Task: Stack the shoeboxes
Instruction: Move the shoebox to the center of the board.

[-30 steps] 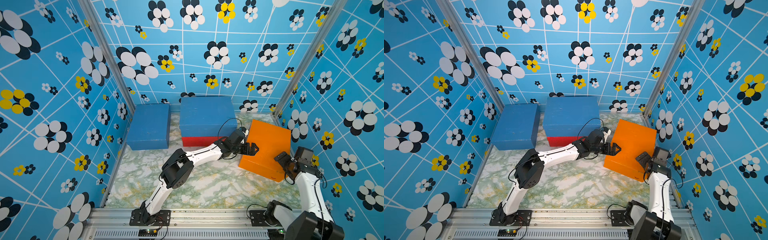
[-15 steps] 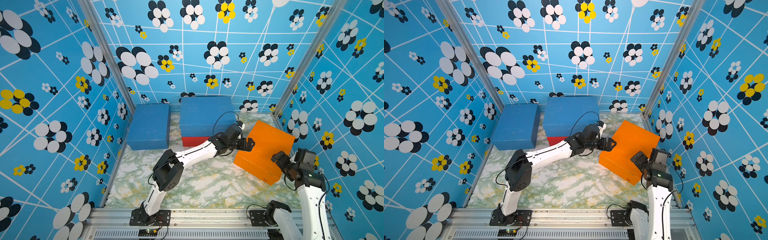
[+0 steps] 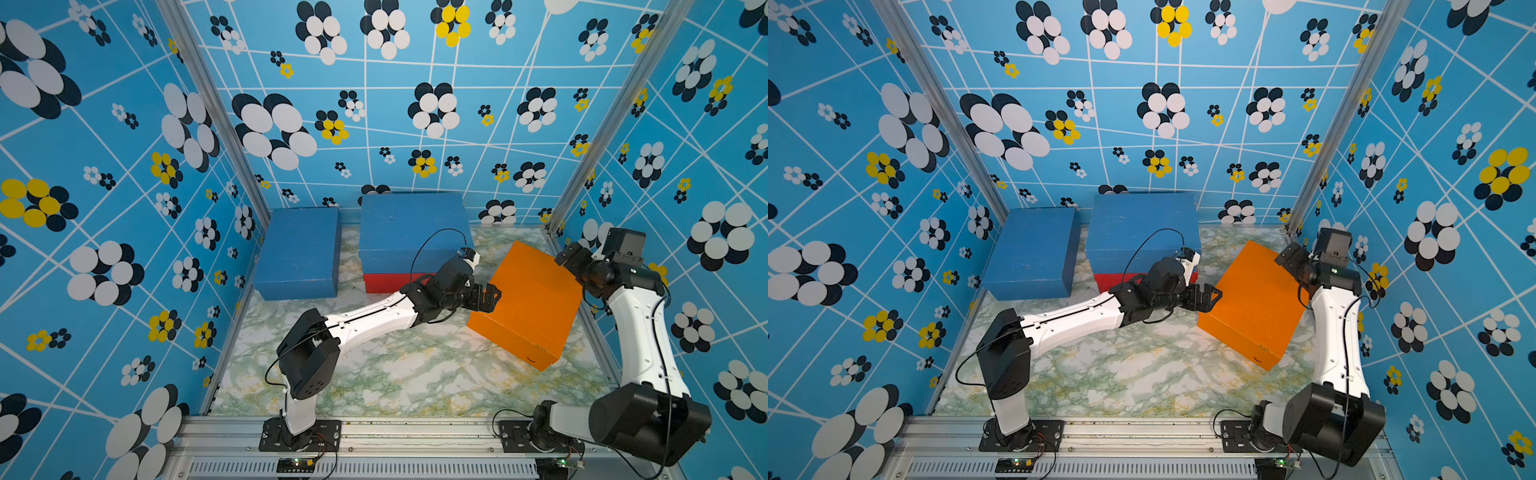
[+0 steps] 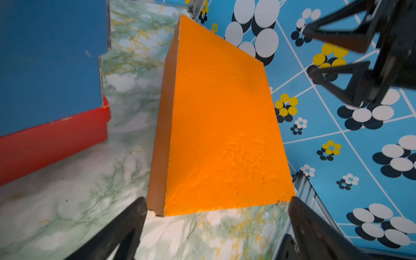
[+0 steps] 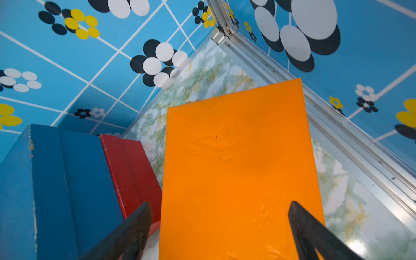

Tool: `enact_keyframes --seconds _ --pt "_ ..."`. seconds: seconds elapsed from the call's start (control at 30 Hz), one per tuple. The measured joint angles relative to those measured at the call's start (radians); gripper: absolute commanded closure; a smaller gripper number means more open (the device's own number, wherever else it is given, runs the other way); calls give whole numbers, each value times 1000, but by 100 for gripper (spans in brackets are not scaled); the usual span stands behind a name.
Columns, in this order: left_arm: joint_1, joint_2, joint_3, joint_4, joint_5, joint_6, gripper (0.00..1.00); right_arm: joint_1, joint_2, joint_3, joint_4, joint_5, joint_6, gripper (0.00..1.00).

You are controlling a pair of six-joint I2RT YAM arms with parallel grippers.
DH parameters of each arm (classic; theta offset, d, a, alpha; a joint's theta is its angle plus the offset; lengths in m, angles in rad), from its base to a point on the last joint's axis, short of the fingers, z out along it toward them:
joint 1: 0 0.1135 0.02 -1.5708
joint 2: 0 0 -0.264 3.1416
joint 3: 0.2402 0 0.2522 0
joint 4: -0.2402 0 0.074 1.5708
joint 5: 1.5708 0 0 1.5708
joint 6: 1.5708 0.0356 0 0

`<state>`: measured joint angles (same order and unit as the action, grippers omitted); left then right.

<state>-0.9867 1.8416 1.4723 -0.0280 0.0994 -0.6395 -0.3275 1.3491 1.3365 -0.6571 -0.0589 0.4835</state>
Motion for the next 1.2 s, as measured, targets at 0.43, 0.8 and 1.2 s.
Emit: enact_keyframes --seconds 0.43,0.8,1.2 --pt "-39 -45 -239 201 43 -61 0 -68 186 -81 328 22 36 1" --pt "-39 -47 -307 317 79 -106 0 -105 399 -3 430 -37 78 2" --pt "-50 -40 -315 383 122 -147 0 -115 633 332 327 -106 47 3"
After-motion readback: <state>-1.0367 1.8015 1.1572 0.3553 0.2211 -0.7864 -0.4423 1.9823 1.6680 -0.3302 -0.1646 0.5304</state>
